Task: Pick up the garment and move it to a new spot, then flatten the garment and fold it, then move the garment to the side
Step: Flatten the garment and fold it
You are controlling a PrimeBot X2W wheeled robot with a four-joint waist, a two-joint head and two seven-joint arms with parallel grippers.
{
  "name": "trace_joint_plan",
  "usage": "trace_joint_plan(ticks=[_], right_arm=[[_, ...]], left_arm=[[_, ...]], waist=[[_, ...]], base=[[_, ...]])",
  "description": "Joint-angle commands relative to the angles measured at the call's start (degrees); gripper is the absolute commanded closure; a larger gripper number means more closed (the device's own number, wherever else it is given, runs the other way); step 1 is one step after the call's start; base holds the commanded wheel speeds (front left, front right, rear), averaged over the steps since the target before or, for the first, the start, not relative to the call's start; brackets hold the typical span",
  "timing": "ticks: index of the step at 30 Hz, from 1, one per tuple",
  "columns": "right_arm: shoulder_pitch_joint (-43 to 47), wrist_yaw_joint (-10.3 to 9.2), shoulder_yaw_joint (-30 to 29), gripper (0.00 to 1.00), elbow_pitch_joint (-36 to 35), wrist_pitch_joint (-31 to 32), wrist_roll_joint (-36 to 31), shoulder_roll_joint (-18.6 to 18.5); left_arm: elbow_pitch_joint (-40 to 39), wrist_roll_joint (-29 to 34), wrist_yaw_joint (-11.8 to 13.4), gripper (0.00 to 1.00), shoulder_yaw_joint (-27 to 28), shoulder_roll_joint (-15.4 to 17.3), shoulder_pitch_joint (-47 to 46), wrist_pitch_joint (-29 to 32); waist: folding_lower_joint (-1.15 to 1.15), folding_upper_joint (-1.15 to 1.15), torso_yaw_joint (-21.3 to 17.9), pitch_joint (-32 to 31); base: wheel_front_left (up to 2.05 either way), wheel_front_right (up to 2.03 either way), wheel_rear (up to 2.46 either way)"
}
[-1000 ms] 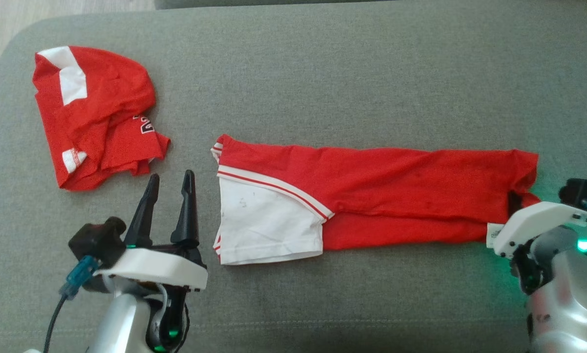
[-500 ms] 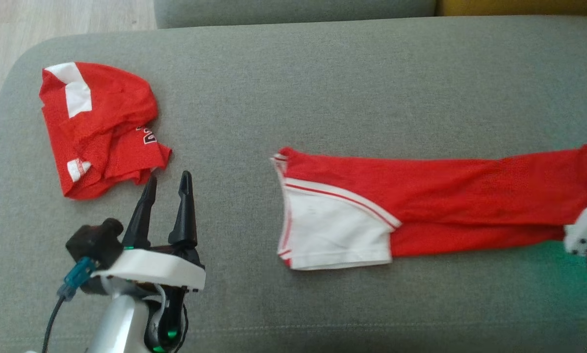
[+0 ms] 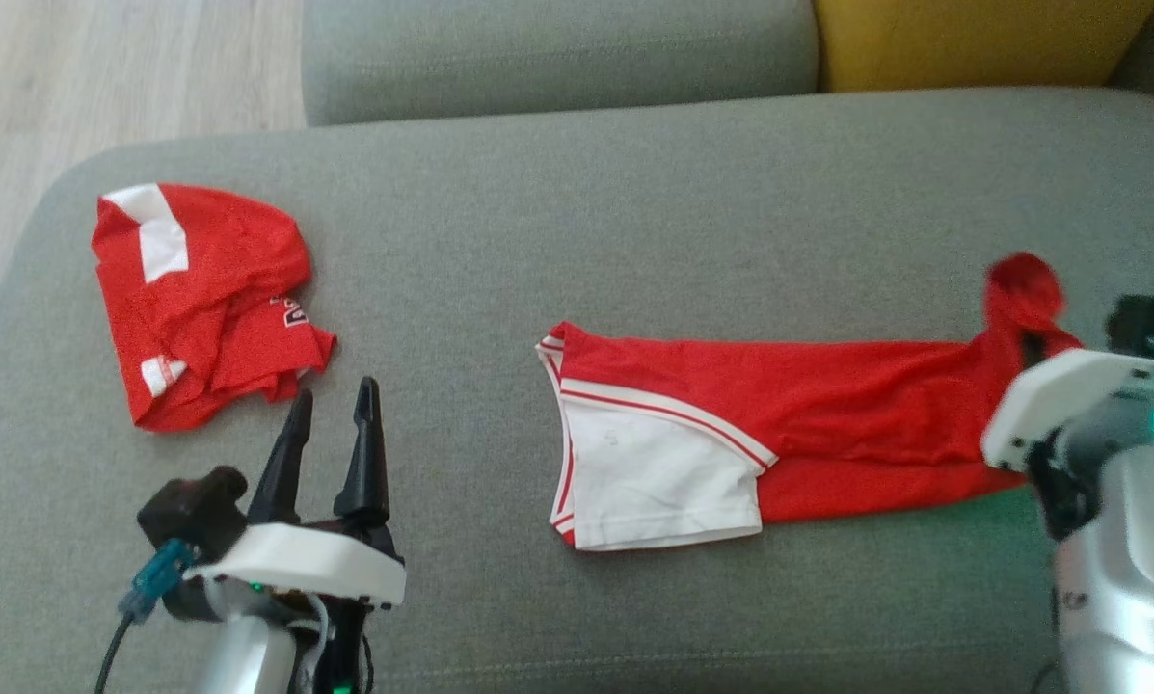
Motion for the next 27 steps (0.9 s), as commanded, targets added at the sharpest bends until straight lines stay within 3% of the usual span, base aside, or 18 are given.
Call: trace_joint_plan(ticks=[1,5,13,27], right_arm=[[-1.3,0.37,2.4,1.0,-3.1,0.2,1.0,0.3],[0.4,0.37,7.9,1.0,-8.7,3.8,8.2,1.6],[4.6,0.37,23.6,1.0,-14.9,5.5,34.1,1.8],[-0.4,0.37,43.8,1.0,-2.8,-9.7,55.6,1.8]], left_arm=[[-1.7,-0.6,0.2,0.0,1.6,0.2,-1.3,-0.7],[-1.8,-1.1,0.5,0.0,1.5,0.2,-0.8,-0.7],[-2.1,-1.9,0.8,0.0,0.5,0.2,-0.6,-0.7],[-1.6,-2.4,0.8,0.0,-1.2,0.2,-2.2,-0.7]], waist=[[0.0,0.0,-0.4,-0.9],[0.0,0.0,-0.7,-1.7],[0.0,0.0,-0.2,-1.8],[0.0,0.0,4.4,1.9]], base=[[0.0,0.0,0.0],[0.0,0.0,0.0],[0.0,0.0,0.0],[0.0,0.0,0.0]])
